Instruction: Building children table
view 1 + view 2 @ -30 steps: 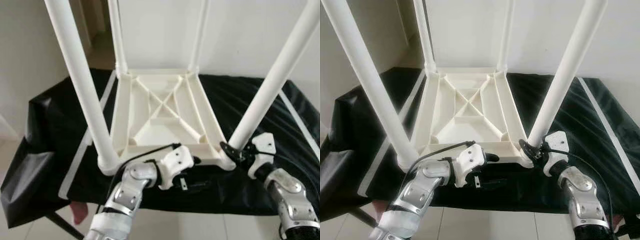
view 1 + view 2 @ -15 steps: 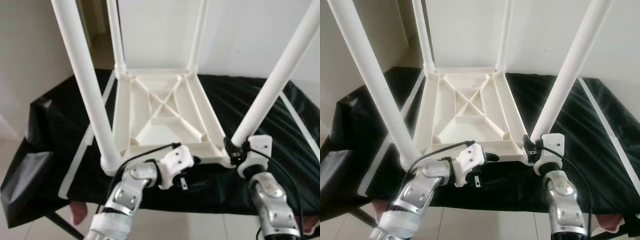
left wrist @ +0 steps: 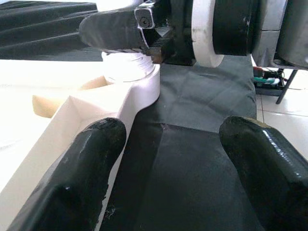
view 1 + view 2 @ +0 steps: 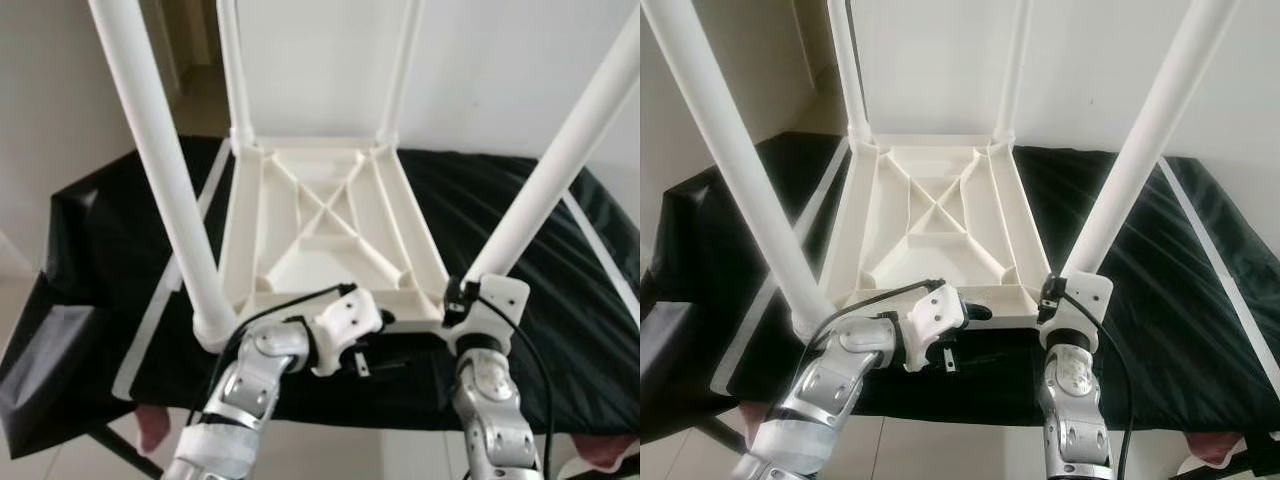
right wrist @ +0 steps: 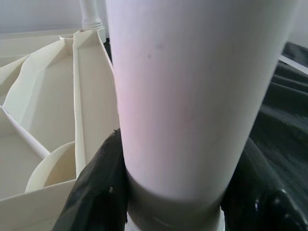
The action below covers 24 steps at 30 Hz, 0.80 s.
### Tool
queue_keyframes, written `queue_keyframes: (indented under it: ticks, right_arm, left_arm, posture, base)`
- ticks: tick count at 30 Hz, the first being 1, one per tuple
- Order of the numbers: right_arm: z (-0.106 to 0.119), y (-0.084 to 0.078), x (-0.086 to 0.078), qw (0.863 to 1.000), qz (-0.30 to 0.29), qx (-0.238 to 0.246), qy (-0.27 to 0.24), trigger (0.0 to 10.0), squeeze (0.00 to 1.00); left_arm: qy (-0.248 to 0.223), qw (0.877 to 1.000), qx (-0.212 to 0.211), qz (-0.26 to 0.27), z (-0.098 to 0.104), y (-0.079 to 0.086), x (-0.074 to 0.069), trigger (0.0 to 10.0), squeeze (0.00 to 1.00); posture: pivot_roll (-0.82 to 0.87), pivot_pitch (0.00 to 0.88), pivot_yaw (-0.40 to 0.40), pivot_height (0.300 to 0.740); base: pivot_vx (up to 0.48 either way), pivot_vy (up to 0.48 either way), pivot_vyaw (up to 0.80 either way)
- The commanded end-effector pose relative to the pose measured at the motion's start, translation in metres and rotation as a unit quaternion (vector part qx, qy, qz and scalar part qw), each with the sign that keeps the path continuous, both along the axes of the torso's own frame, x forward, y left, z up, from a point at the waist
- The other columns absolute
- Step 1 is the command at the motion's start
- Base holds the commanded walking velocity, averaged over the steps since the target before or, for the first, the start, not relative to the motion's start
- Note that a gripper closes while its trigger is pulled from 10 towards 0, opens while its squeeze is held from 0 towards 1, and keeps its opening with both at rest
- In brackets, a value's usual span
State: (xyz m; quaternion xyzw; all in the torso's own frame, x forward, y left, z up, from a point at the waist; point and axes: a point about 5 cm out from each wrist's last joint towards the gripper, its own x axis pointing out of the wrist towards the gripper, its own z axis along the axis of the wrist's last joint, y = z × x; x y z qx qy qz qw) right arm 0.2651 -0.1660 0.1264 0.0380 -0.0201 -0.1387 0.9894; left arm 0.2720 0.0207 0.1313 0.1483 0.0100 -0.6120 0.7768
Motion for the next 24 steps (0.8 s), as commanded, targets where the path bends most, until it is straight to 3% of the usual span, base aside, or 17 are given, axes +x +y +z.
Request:
queue_keyframes:
  ticks: [1, 10, 11, 12, 13, 24]
  right_arm:
    - [-0.013, 0.008, -0.003, 0.999, 0.011, 0.022, 0.033, 10.0, 0.0]
    - [-0.01, 0.006, -0.002, 0.999, -0.002, 0.017, 0.03, 10.0, 0.0]
    - [-0.009, 0.006, -0.002, 0.999, -0.001, 0.015, 0.031, 10.0, 0.68]
    - [-0.009, 0.006, -0.002, 0.999, -0.001, 0.015, 0.031, 10.0, 0.68]
    - [-0.009, 0.006, -0.001, 0.999, -0.001, 0.015, 0.031, 10.0, 1.0]
    - [-0.002, 0.002, -0.002, 0.999, 0.03, 0.014, 0.012, 10.0, 1.0]
  left_arm:
    - [-0.017, 0.997, -0.011, 0.072, 0.002, 0.002, 0.007, 10.0, 0.0]
    - [-0.022, 0.997, -0.002, 0.072, 0.001, 0.007, 0.008, 10.0, 0.0]
    - [-0.022, 0.997, -0.002, 0.072, 0.001, 0.007, 0.008, 10.0, 0.0]
    - [-0.022, 0.997, -0.002, 0.072, 0.001, 0.007, 0.008, 10.0, 0.0]
    - [-0.022, 0.997, -0.001, 0.072, 0.001, 0.008, 0.009, 10.0, 0.0]
    - [-0.02, 0.997, -0.004, 0.073, 0.0, 0.005, 0.007, 10.0, 0.0]
  posture:
    - [-0.03, 0.0, 0.005, 0.74]
    - [-0.02, 0.0, 0.004, 0.74]
    - [-0.02, 0.0, 0.003, 0.74]
    - [-0.02, 0.0, 0.003, 0.74]
    - [-0.02, 0.0, 0.002, 0.74]
    - [-0.03, 0.0, -0.002, 0.74]
  base:
    - [0.0, 0.0, 0.0]
    - [0.0, 0.0, 0.0]
    - [0.0, 0.0, 0.0]
    - [0.0, 0.0, 0.0]
    - [0.0, 0.0, 0.0]
    - [0.0, 0.0, 0.0]
